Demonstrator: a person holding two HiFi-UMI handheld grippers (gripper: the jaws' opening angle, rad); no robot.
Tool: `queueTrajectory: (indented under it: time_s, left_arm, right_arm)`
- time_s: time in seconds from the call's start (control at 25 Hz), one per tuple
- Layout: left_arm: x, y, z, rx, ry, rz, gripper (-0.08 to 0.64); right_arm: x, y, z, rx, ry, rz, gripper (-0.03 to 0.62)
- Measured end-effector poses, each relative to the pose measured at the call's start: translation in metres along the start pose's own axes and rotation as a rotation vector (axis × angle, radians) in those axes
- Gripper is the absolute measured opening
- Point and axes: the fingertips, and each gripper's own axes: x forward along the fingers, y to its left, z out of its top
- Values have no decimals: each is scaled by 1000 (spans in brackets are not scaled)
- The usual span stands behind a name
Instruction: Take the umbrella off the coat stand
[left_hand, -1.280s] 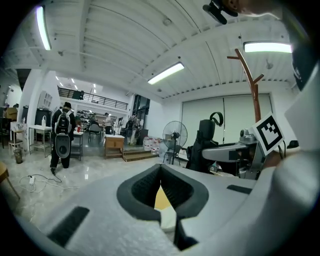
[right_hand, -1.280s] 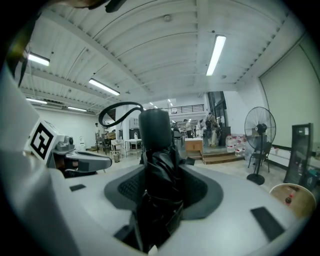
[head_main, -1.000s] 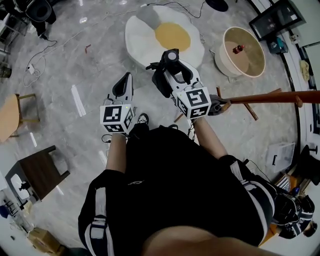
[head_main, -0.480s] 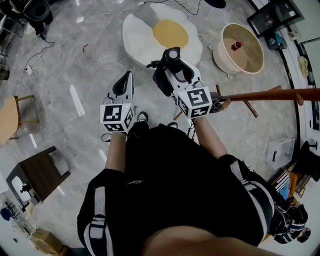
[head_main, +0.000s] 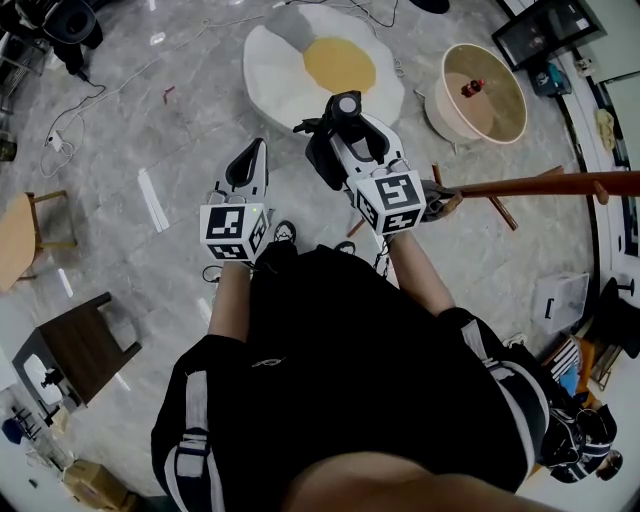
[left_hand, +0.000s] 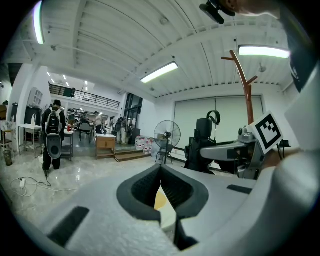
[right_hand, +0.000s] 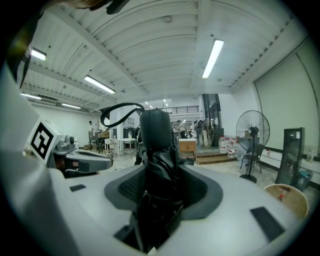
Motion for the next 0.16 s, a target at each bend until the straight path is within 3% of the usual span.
queueTrajectory:
  time_s: [0.16]
  left_arm:
    - [1, 0, 1, 1, 0, -7, -2]
  right_arm:
    - [1, 0, 0, -3, 3, -4, 190]
